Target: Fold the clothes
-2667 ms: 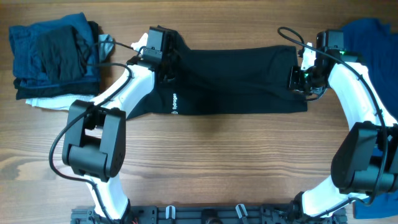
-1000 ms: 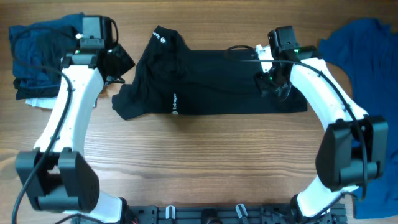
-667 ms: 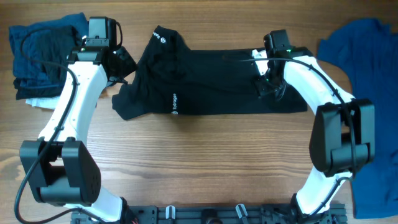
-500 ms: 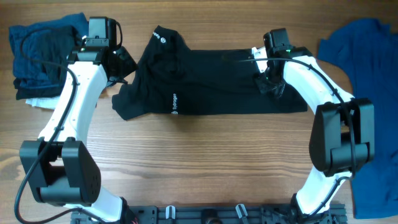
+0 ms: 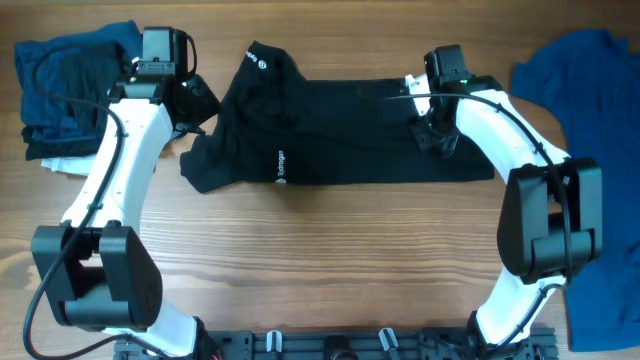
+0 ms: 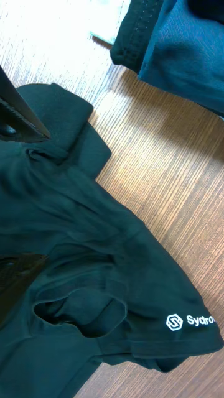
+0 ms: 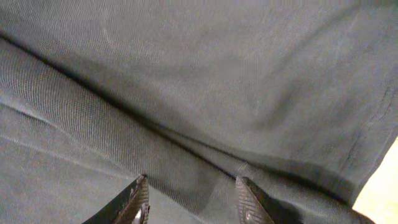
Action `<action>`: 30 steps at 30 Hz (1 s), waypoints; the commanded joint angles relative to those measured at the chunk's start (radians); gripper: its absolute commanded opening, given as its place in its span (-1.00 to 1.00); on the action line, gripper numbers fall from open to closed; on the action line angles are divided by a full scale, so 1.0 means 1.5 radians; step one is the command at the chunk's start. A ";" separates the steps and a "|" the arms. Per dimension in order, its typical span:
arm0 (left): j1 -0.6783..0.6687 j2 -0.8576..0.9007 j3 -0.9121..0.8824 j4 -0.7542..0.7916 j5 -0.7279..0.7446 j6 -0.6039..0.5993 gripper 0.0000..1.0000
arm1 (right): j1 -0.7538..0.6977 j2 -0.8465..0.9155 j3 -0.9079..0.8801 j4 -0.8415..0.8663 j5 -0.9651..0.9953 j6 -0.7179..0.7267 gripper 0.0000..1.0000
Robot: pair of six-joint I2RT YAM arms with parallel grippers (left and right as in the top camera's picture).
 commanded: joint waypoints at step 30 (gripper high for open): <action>-0.002 0.006 -0.003 0.002 0.006 0.014 0.20 | 0.002 0.048 -0.031 0.083 0.050 -0.004 -0.77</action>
